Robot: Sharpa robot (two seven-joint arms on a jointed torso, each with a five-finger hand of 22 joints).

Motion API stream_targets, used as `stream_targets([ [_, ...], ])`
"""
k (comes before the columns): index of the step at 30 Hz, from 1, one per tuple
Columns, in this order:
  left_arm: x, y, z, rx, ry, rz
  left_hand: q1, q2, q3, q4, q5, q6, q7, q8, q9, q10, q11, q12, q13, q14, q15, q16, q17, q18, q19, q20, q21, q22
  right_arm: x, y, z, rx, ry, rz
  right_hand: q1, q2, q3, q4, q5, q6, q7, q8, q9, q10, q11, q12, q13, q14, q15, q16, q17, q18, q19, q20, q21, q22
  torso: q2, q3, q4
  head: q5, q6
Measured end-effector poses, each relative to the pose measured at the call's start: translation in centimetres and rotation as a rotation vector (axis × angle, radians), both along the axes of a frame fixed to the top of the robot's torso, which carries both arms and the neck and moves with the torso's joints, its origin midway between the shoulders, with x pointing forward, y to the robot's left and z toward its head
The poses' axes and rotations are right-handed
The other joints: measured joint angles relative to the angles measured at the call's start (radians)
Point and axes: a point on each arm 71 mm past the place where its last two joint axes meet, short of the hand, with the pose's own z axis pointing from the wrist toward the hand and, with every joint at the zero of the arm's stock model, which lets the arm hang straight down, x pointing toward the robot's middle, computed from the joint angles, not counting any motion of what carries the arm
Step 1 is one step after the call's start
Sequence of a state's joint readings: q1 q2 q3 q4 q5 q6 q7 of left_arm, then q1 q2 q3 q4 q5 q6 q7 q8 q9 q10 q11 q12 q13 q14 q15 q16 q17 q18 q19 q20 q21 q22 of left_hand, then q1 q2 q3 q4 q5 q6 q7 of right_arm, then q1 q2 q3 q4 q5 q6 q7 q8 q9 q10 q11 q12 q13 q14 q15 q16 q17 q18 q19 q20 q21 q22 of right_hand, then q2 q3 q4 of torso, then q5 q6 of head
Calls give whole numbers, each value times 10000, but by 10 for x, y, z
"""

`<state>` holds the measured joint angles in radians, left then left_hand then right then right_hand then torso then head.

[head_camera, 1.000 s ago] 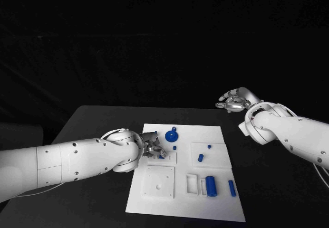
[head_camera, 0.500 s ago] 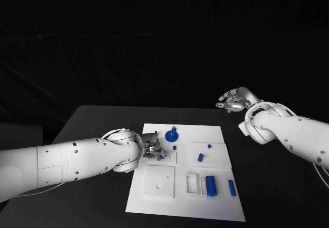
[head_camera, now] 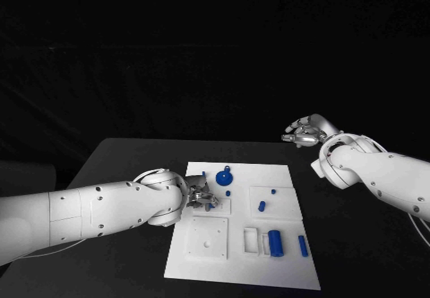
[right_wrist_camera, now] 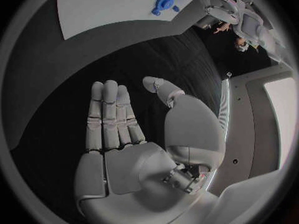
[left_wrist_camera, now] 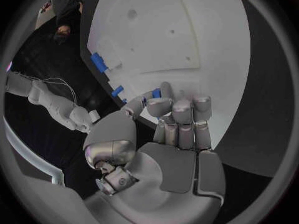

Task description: Assemble the parts on the task board

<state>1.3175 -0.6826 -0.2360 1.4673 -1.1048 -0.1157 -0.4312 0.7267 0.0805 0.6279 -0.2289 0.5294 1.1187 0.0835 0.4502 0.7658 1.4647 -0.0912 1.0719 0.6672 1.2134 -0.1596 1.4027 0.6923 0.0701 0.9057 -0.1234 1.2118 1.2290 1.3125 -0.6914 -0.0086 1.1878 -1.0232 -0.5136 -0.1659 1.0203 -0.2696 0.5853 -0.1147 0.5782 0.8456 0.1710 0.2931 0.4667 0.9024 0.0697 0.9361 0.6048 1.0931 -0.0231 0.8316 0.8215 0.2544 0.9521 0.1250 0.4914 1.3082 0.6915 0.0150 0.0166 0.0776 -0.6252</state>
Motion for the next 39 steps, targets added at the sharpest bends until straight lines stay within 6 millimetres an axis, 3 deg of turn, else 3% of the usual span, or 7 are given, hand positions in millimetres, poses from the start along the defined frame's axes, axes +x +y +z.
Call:
stream_targets([
  [9, 1, -1, -1, 54, 96, -49, -59, -42, 8, -3, -39, 41, -5, 99, -11, 0, 0, 0, -25, 0, 0, -1, -10, 0, 0, 0, 0, -17, 0, 0, -1, -1, 13, 3, -18, 19, 0, -54, 67, -3, -7, 0, -1, 0, 0, 25, -13, 0, 0, 0, 0, 0, 0, 0, 0, -1, 2, 2, 0, -9, 6],
  [34, 6, -2, -1, 88, 544, -54, -57, -43, 119, -9, -566, 184, -44, 118, -148, 0, 0, 38, -196, 0, 0, -2, -109, -1, -54, 17, 86, -131, 0, 0, -3, -5, 57, 3, -39, 39, 0, -53, 185, 4, -19, 0, -2, 3, 1, 38, -58, 0, 0, -37, 0, 0, 0, -1, -38, -3, 9, 3, -2, -62, 42],
  [36, 6, -2, -1, 76, 572, -45, -57, -43, 125, -9, -662, 190, -49, 118, -150, -19, 19, 37, -223, 0, 0, -2, -128, -1, -54, 17, 118, -156, 0, 0, -3, -5, 59, 3, -39, 39, 2, -56, 193, 4, -20, 0, -2, 3, 1, 38, -60, 0, 0, -37, 0, 0, 0, -1, -38, -4, 9, 2, -1, -70, 53],
  [39, 7, -2, -1, 58, 616, -33, -57, -44, 166, -5, -1087, 191, -50, 180, -191, -36, 36, 37, -297, 0, 0, -2, -172, -1, -74, 15, 158, -208, 0, 0, -3, -6, 63, 3, -39, 39, 27, -81, 193, 4, -20, 0, -2, 3, 1, 38, -60, -34, 34, -37, 0, 0, 0, -1, -38, -4, 9, -2, -1, -77, 58],
])
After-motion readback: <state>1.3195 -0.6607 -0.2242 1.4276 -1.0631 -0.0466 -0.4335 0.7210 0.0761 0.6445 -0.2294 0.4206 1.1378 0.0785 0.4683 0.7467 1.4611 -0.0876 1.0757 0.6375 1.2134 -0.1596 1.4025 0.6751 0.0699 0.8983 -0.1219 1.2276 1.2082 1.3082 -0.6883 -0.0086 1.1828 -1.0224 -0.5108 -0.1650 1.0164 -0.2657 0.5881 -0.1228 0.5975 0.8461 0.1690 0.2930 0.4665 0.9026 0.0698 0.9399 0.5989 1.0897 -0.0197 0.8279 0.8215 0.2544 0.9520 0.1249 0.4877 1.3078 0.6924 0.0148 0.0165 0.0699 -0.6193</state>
